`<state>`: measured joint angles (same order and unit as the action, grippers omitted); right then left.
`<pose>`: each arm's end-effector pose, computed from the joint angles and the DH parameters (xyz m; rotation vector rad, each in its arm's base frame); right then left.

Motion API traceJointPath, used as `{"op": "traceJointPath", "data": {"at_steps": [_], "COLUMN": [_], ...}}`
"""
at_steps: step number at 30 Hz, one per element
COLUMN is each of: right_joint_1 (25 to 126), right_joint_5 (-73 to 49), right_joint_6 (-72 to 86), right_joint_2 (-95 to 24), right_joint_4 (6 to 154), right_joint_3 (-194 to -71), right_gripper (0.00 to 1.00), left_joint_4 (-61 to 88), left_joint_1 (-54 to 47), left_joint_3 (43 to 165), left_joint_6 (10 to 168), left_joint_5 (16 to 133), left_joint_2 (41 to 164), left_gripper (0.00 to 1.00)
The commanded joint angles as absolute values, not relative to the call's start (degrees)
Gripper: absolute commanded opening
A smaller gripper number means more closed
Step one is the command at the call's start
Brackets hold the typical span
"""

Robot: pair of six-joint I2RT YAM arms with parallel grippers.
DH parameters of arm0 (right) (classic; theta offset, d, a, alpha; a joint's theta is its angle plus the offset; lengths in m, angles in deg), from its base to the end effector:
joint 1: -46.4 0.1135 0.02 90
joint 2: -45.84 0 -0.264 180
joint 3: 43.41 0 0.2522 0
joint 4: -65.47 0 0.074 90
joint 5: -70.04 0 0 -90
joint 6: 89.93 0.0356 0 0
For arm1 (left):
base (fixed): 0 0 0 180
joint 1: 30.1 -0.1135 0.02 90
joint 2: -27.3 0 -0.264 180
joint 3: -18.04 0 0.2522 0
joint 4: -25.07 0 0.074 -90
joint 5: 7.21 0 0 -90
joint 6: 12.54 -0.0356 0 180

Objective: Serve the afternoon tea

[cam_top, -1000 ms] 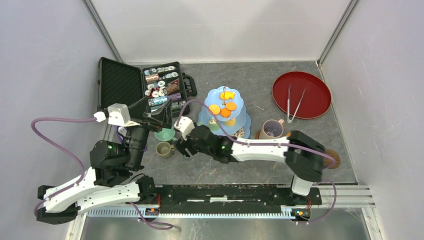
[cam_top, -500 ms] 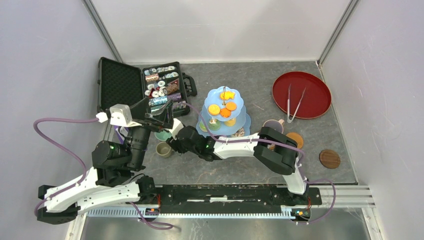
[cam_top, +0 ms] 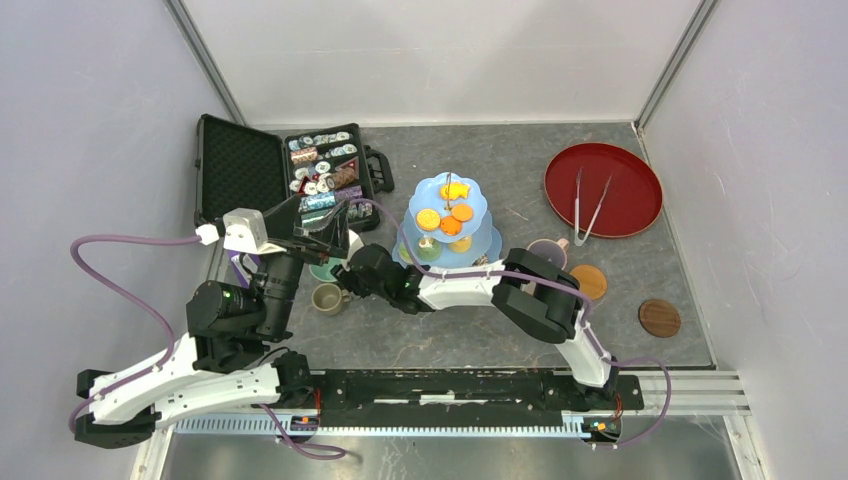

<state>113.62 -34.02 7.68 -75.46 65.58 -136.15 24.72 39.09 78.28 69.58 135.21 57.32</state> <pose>0.1915 0.4336 0.1664 -0.9087 1.8947 0.5497 0.0592 -0.0763 0.4202 -0.0410 1.2740 -0.4441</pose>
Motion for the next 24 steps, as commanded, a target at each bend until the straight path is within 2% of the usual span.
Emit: {"op": "traceJointPath", "data": {"at_steps": [1, 8, 11, 17, 24], "right_joint_1": [113.6, 113.5, 113.5, 113.5, 113.5], "right_joint_5": [-34.4, -34.6, -34.9, -35.6, -36.5], "right_joint_6": [7.0, 6.5, 6.5, 7.0, 8.0], "right_joint_2": [-77.8, -80.2, -80.5, -79.2, -71.6], "right_joint_4": [65.2, 66.6, 67.2, 69.7, 69.9], "right_joint_3": [-140.4, -143.5, -144.0, -145.4, -144.0], "right_gripper": [0.53, 0.49, 0.44, 0.23, 0.03], "left_joint_4": [26.4, 26.2, 26.3, 26.0, 25.6], "left_joint_1": [39.0, 39.1, 39.0, 39.0, 39.0], "left_joint_3": [78.1, 78.0, 78.0, 78.2, 78.8], "left_joint_6": [68.5, 68.6, 68.7, 69.1, 69.0], "left_joint_5": [134.9, 134.7, 134.6, 134.5, 134.5], "left_joint_2": [57.7, 57.6, 57.7, 57.9, 58.9], "left_gripper": [1.00, 1.00, 1.00, 1.00, 1.00]}}
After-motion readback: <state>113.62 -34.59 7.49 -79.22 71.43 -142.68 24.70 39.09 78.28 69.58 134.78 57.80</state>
